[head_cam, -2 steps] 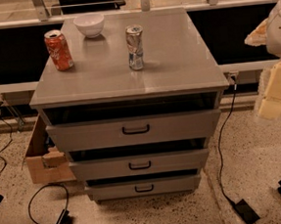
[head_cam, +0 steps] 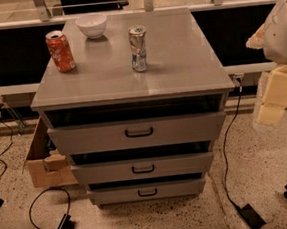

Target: Open top drawer

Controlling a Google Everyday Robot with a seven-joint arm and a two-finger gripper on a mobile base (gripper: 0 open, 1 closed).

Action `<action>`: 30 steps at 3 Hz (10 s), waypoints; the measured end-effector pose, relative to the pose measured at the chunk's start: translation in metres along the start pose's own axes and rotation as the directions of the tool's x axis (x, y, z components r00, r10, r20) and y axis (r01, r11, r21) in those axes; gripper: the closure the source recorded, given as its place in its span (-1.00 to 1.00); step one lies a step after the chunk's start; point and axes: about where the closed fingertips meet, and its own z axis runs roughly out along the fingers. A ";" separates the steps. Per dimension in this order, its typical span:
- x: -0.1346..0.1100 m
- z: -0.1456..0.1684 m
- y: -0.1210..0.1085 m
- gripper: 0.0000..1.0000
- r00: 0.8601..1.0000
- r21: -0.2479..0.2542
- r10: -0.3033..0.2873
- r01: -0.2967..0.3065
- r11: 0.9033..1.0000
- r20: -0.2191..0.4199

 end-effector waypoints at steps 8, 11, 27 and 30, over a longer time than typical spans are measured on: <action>-0.095 0.266 0.037 -1.00 0.989 0.016 -0.147 0.148 0.989 -0.026; -0.060 0.320 -0.004 -1.00 0.958 0.020 -0.231 0.238 0.971 -0.171; -0.041 0.280 0.081 -0.20 0.988 -0.334 -0.105 0.063 0.940 -0.110; -0.039 0.280 0.081 -1.00 0.989 -0.334 -0.101 0.060 0.941 -0.108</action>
Offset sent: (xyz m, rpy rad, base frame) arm 0.0261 0.0629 -0.1605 -0.1648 -0.0083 -0.0536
